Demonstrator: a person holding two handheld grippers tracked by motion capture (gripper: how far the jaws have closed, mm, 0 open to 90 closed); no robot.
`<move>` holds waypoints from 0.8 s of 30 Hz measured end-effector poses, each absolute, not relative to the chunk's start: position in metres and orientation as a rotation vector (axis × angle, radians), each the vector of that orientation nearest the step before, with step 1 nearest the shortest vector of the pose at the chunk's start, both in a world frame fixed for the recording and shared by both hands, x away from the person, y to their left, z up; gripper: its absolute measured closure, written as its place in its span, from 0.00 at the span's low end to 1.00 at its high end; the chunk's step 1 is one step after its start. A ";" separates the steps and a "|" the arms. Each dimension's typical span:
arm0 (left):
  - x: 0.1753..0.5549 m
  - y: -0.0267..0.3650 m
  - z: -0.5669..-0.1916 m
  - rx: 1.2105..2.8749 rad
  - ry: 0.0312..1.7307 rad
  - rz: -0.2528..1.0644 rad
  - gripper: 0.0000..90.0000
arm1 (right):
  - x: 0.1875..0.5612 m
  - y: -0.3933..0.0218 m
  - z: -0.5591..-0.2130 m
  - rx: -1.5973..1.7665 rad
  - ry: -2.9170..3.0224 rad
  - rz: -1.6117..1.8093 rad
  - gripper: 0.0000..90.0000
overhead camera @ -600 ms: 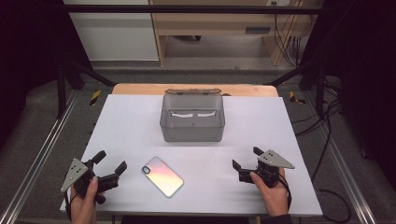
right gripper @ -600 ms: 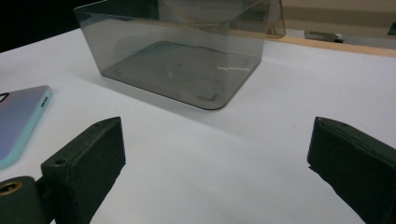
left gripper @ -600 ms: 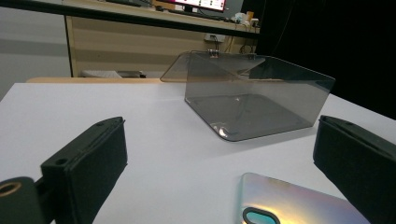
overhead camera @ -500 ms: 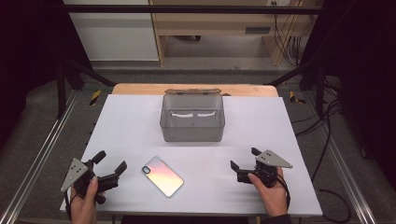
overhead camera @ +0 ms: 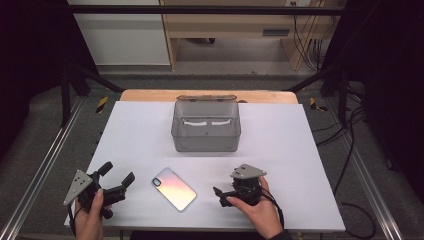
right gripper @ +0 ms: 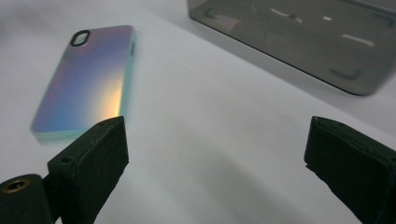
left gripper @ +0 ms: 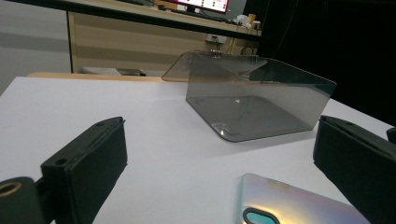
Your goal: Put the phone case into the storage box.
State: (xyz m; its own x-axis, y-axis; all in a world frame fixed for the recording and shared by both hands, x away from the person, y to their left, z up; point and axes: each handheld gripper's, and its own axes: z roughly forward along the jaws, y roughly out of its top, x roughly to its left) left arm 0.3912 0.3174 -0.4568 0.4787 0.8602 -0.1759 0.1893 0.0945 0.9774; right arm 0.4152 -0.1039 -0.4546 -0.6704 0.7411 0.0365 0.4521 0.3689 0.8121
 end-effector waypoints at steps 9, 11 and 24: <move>0.392 0.317 -0.456 1.421 0.985 0.640 0.03 | 0.405 -0.055 -0.454 0.940 2.392 1.202 0.07; 0.392 0.317 -0.456 1.421 0.986 0.637 0.03 | 0.403 -0.045 -0.456 0.926 2.407 1.199 0.07; 0.392 0.316 -0.457 1.422 0.984 0.628 0.03 | 0.397 0.000 -0.465 0.868 2.493 1.161 0.07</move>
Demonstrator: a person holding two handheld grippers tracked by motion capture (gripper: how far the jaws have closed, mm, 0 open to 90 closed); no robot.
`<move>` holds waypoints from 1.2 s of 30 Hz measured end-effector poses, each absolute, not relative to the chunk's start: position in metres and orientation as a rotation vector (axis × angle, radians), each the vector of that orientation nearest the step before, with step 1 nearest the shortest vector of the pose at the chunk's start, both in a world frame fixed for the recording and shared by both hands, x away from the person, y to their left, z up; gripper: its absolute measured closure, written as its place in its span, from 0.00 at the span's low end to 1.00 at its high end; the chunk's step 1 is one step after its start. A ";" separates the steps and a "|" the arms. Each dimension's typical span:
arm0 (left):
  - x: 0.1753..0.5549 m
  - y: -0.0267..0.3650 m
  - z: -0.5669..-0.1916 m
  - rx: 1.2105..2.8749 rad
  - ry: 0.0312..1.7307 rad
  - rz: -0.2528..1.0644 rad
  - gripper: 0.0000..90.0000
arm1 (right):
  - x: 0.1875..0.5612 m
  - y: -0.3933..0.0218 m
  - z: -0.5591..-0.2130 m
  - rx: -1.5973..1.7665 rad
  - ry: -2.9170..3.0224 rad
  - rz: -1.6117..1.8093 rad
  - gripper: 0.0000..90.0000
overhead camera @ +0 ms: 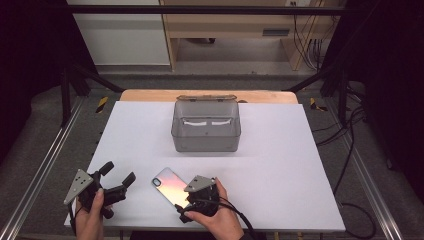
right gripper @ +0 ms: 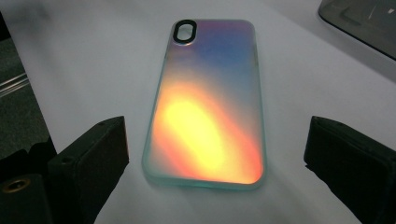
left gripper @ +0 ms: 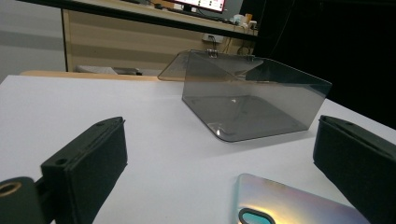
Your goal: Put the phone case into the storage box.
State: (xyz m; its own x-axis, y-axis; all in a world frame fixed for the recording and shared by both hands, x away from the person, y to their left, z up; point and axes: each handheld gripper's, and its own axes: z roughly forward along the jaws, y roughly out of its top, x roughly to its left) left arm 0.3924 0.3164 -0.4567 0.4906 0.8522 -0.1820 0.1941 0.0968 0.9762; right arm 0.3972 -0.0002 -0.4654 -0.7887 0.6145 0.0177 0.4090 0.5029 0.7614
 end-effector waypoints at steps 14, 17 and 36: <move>0.393 0.316 -0.457 1.424 0.983 0.625 0.03 | 0.403 0.016 -0.474 0.894 2.520 1.083 0.07; 0.393 0.316 -0.457 1.424 0.982 0.624 0.03 | 0.404 0.020 -0.474 0.895 2.528 1.076 0.07; 0.393 0.316 -0.457 1.426 0.980 0.621 0.03 | 0.409 0.028 -0.482 0.922 2.566 1.017 0.07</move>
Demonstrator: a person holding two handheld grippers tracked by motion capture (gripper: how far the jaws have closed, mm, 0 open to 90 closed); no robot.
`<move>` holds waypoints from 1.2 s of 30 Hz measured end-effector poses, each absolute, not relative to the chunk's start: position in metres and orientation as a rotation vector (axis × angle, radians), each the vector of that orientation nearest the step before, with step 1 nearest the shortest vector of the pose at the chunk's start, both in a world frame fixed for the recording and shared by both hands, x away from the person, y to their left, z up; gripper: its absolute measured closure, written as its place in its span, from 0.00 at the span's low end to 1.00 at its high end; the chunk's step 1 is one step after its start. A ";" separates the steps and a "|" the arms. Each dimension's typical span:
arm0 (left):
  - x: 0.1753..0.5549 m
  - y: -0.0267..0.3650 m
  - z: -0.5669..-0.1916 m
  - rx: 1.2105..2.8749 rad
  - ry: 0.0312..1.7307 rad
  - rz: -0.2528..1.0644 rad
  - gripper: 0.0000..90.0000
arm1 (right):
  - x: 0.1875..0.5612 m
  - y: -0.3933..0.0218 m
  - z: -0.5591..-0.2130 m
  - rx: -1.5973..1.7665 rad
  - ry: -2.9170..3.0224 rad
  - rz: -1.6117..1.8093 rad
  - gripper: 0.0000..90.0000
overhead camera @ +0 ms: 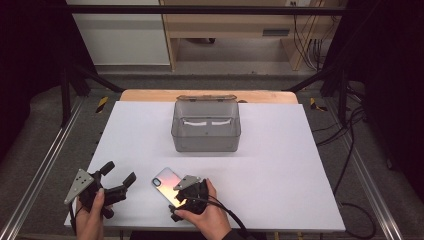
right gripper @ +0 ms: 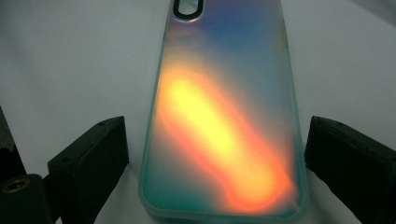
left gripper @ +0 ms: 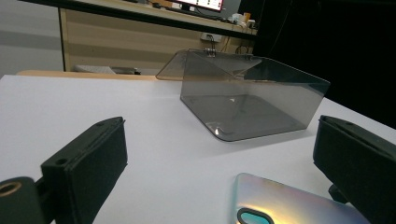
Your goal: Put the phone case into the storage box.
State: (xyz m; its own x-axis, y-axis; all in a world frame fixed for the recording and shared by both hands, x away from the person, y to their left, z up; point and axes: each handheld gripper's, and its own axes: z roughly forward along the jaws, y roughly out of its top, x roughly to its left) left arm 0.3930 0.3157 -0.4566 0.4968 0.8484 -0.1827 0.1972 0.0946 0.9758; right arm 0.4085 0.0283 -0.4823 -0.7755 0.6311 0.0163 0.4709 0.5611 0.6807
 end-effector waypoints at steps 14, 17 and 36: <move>0.393 0.315 -0.457 1.429 0.976 0.619 0.03 | 0.411 0.030 -0.485 0.902 2.540 1.018 0.18; 0.393 0.314 -0.456 1.430 0.971 0.617 0.03 | 0.411 0.029 -0.487 0.897 2.534 1.034 0.18; 0.391 0.293 -0.444 1.431 0.972 0.440 0.03 | 0.417 -0.029 -0.446 0.874 2.318 1.197 0.19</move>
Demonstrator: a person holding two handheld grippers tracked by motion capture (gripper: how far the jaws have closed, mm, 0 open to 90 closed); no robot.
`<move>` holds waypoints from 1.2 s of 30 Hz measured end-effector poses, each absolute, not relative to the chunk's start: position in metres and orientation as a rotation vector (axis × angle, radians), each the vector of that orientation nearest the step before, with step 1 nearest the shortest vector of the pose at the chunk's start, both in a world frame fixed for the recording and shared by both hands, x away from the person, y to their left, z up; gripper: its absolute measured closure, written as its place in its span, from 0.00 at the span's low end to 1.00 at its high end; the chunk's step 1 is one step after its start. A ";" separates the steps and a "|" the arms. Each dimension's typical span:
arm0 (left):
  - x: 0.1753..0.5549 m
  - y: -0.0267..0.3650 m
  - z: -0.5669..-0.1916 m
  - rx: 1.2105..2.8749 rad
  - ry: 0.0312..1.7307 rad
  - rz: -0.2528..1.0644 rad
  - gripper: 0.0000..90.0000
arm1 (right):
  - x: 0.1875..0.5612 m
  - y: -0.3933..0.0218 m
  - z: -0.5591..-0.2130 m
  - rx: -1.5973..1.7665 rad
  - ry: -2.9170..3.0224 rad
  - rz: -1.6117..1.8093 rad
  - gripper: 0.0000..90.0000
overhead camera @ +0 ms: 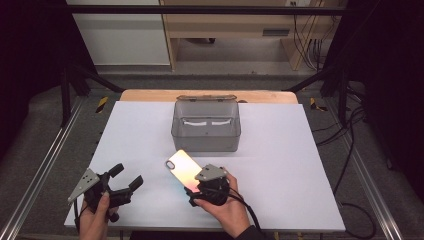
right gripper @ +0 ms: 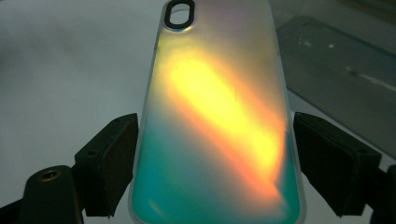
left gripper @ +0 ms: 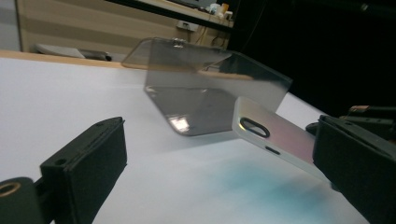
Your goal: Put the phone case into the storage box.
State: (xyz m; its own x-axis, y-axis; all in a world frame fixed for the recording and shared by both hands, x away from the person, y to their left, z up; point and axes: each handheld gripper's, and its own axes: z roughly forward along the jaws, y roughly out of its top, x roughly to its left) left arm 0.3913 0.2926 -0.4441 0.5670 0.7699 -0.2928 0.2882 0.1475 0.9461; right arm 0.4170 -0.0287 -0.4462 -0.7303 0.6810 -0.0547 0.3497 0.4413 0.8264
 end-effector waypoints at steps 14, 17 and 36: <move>0.435 0.212 -0.396 1.447 0.875 0.171 0.16 | 0.417 -0.055 -0.418 0.874 2.015 1.437 0.19; 0.428 0.210 -0.403 1.451 0.877 0.196 0.21 | 0.417 -0.053 -0.419 0.880 2.010 1.464 0.19; 0.426 0.224 -0.429 1.275 0.983 0.079 0.63 | 0.413 -0.024 -0.427 0.878 2.025 1.570 0.19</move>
State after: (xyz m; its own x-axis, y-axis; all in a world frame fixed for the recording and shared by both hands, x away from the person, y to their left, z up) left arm 0.4260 0.2244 -0.4285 0.6101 0.5515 -0.5689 0.4533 0.3459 0.8215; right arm 0.4131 -0.0238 -0.4274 -0.7077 0.7051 0.0449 0.2191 0.1586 0.9627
